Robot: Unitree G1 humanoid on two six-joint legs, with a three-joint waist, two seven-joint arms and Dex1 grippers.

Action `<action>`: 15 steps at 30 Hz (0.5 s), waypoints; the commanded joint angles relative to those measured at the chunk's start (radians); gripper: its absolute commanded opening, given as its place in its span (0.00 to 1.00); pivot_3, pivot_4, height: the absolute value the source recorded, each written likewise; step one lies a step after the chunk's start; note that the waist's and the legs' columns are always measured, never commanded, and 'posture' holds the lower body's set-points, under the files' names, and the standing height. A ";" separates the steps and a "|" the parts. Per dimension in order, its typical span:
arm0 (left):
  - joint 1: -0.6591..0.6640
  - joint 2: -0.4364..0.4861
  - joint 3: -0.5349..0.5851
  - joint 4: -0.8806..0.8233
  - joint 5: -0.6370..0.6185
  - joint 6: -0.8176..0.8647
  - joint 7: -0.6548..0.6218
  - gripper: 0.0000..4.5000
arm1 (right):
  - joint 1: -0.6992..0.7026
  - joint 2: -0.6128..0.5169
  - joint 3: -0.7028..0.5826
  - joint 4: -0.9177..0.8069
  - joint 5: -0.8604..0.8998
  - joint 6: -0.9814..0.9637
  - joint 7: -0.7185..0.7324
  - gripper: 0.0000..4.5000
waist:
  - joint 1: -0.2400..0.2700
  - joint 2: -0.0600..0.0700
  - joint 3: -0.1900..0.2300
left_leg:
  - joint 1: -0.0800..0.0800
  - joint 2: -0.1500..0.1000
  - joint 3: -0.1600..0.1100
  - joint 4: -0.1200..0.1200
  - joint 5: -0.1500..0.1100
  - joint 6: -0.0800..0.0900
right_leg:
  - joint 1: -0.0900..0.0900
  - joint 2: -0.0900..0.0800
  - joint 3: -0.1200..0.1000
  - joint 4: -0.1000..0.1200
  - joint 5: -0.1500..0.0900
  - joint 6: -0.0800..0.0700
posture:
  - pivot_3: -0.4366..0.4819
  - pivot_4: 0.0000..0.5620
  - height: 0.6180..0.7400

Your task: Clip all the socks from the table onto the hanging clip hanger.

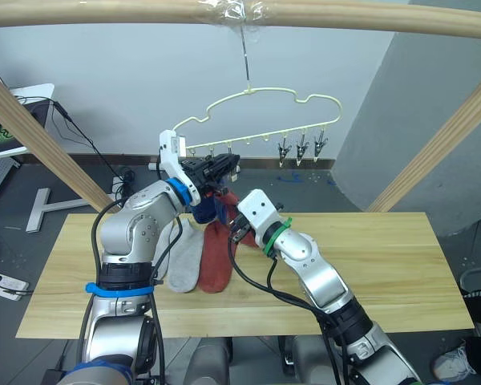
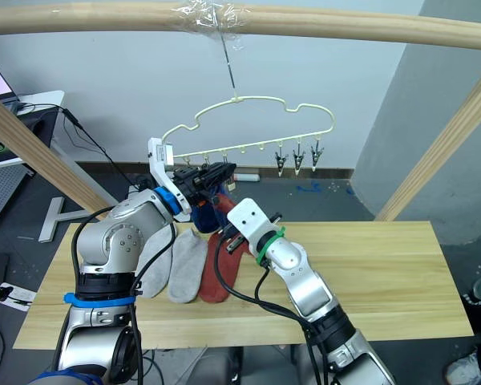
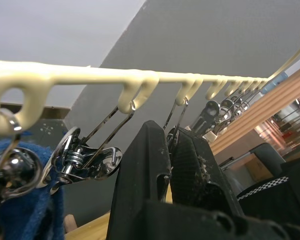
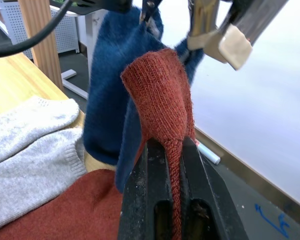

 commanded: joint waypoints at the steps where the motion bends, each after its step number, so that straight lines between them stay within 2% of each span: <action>1: -0.005 -0.003 0.014 -0.038 -0.003 -0.026 0.008 0.04 | 0.021 0.018 -0.026 -0.068 0.007 0.034 -0.026 0.00 | 0.000 0.000 0.000 | 0.000 0.000 0.000 0.000 0.000 0.000 | 0.000 0.000 0.000 0.000 0.000 0.000 | 0.40 0.45 0.83; 15: 0.006 -0.005 0.004 -0.048 -0.002 -0.038 0.019 0.04 | -0.026 0.082 -0.035 -0.046 0.016 0.004 -0.061 0.00 | 0.000 0.000 0.000 | 0.000 0.000 0.000 0.000 0.000 0.000 | -0.001 -0.004 0.000 0.000 0.000 0.000 | 0.40 0.43 0.83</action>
